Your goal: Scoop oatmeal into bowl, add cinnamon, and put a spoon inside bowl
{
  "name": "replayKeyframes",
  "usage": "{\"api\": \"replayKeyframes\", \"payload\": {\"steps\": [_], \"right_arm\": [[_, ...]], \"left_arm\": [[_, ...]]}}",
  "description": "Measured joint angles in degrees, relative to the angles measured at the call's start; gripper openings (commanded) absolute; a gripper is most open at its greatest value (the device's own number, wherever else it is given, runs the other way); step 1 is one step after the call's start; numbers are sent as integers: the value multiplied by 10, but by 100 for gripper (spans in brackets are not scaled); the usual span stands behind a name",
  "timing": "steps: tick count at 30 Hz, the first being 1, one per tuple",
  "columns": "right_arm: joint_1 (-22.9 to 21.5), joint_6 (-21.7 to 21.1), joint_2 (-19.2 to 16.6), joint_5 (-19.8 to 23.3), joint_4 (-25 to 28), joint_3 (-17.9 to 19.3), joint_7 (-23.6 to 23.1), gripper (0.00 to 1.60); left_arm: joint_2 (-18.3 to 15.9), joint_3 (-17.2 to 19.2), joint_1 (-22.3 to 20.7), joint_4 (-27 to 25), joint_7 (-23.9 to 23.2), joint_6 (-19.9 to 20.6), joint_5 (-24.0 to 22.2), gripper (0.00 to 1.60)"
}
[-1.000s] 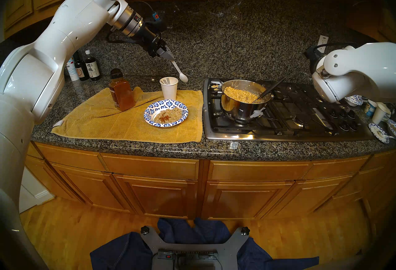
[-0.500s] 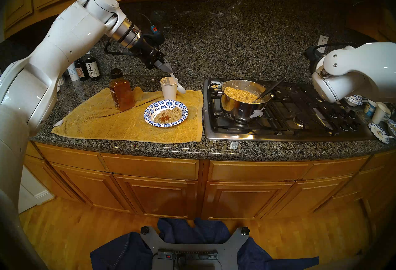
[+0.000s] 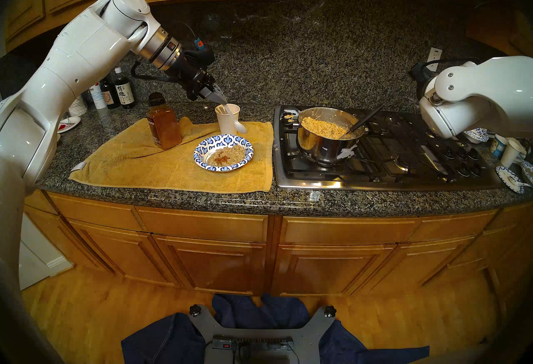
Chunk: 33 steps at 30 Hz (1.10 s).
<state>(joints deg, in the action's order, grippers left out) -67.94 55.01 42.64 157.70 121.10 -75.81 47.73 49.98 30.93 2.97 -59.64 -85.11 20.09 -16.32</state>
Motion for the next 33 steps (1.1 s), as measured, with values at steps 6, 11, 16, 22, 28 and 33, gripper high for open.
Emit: {"api": "replayKeyframes", "payload": {"steps": [6,11,16,22,28,33], "right_arm": [[0,0,1,2,0,0,0,160],[0,0,1,2,0,0,0,160],[0,0,3,4,0,0,0,160],[0,0,4,5,0,0,0,160],[0,0,5,6,0,0,0,160],[0,0,6,6,0,0,0,160]], "left_arm": [[-29,-11,15,-50,7,10,-21,0],[-45,-19,25,-78,12,17,-32,0],[-79,-34,43,-126,25,30,-52,0],[-119,-53,57,-186,42,47,-71,0],[-164,-71,68,-249,61,66,-89,0],[-198,-85,73,-296,79,83,-104,0]]}}
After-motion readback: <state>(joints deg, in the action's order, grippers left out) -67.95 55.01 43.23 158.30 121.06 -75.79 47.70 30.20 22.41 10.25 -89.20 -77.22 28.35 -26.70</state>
